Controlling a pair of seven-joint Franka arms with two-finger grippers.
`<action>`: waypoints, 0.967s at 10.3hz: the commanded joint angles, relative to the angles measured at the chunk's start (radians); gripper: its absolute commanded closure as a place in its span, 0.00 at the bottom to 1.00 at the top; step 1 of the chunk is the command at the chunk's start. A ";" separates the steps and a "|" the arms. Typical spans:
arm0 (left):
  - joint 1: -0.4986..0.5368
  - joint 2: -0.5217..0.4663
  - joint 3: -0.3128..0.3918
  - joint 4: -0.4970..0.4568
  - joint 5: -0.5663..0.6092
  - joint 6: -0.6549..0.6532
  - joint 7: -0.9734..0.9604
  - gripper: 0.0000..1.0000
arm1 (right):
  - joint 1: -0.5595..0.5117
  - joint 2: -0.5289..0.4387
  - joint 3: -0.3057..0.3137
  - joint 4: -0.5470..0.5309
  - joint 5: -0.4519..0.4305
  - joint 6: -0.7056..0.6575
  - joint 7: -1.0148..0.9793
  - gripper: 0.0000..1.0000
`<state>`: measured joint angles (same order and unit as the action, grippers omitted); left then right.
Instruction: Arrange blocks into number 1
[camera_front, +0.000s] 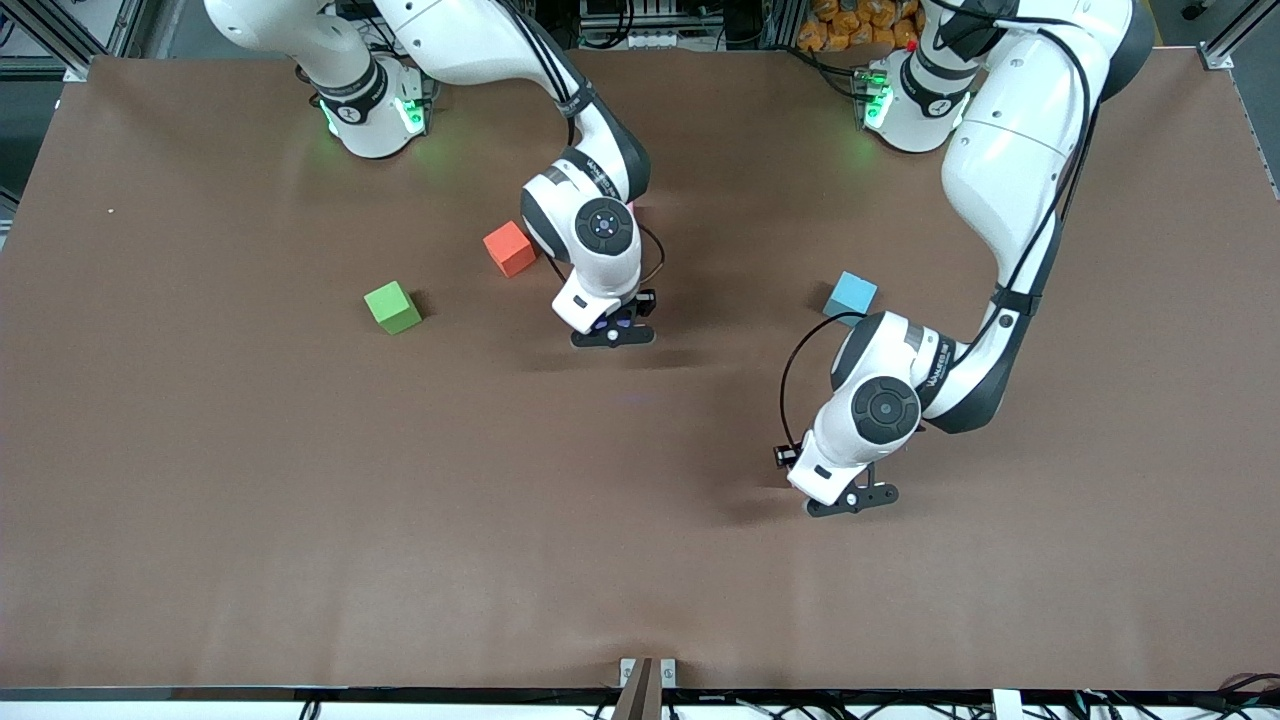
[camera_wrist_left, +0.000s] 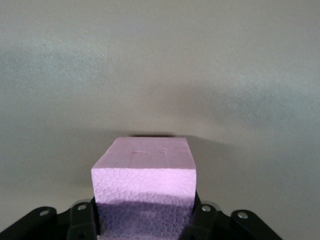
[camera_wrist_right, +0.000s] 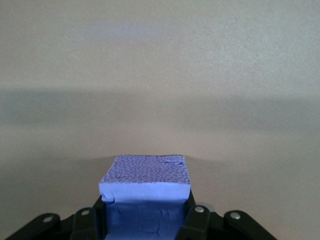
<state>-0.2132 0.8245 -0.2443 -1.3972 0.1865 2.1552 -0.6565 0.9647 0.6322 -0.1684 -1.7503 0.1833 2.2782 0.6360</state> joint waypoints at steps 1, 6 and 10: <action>0.000 -0.076 -0.024 -0.092 0.018 -0.023 -0.003 1.00 | 0.014 -0.025 -0.005 -0.044 0.013 0.000 0.010 1.00; 0.000 -0.203 -0.067 -0.242 0.011 -0.094 -0.006 1.00 | -0.001 -0.034 -0.013 -0.019 0.011 -0.055 0.010 0.00; 0.006 -0.355 -0.108 -0.498 0.002 0.049 -0.069 1.00 | -0.093 -0.118 -0.026 0.132 0.010 -0.328 -0.009 0.00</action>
<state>-0.2175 0.5868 -0.3437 -1.7287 0.1865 2.1247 -0.6876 0.9217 0.5773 -0.2013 -1.6581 0.1837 2.0503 0.6376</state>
